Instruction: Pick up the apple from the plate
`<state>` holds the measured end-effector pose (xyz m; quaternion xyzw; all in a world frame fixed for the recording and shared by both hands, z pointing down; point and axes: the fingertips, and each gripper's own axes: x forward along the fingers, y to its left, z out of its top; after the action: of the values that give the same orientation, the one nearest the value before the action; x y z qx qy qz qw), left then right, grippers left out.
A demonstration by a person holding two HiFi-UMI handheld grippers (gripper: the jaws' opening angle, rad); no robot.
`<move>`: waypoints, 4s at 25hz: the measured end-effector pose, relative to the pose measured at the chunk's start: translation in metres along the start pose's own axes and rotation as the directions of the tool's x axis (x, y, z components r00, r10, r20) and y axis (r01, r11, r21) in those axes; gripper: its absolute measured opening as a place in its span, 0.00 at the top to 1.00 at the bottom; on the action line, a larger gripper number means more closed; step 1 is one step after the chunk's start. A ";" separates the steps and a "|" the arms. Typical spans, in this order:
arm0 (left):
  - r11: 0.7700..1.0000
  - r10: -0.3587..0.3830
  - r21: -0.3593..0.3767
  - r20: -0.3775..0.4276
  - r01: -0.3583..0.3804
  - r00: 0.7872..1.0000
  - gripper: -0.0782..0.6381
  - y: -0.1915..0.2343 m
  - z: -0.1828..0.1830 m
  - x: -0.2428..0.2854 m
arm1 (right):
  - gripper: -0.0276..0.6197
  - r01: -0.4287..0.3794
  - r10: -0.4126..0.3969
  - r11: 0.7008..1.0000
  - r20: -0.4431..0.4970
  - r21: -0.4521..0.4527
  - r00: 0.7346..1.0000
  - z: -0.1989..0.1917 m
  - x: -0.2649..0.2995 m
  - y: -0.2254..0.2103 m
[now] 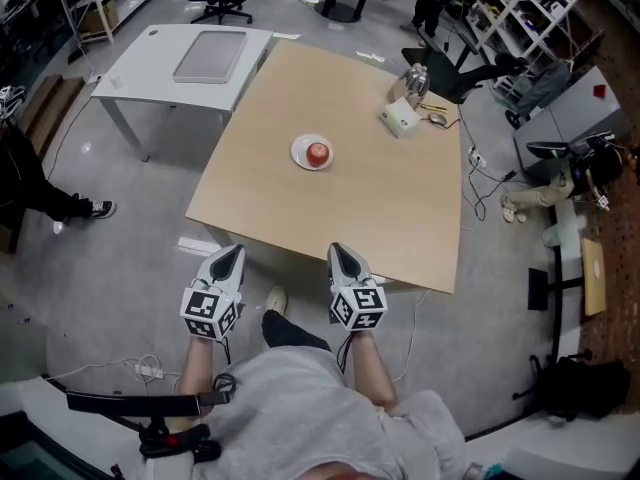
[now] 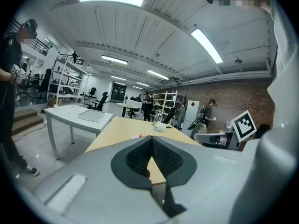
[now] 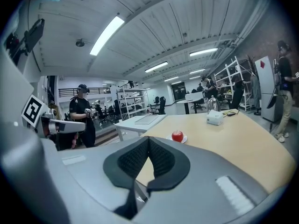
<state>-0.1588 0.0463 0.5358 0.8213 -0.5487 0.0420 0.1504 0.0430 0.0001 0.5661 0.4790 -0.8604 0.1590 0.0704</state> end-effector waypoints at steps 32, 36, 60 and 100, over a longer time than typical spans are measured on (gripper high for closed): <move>0.999 -0.038 -0.002 -0.080 0.038 0.996 0.87 0.074 0.025 0.138 | 0.95 0.070 -0.070 0.996 -0.006 0.056 0.998 0.026 0.137 -0.076; 0.999 -0.050 0.001 -0.089 0.050 0.995 0.87 0.080 0.027 0.150 | 0.95 0.084 -0.083 0.995 -0.012 0.054 0.996 0.028 0.148 -0.082; 0.989 -0.149 -0.037 -0.178 0.145 0.973 0.87 0.146 0.023 0.237 | 0.90 0.190 -0.193 0.981 -0.113 -0.041 0.975 0.009 0.279 -0.138; 0.989 -0.147 -0.026 -0.224 0.145 0.964 0.87 0.173 0.025 0.284 | 0.45 0.167 -0.185 0.982 -0.318 -0.083 0.930 -0.066 0.373 -0.177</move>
<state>-0.2068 -0.2743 0.6136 0.8487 -0.4664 0.1211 0.2179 -0.0070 -0.3633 0.7665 0.5194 -0.7946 0.2052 0.2381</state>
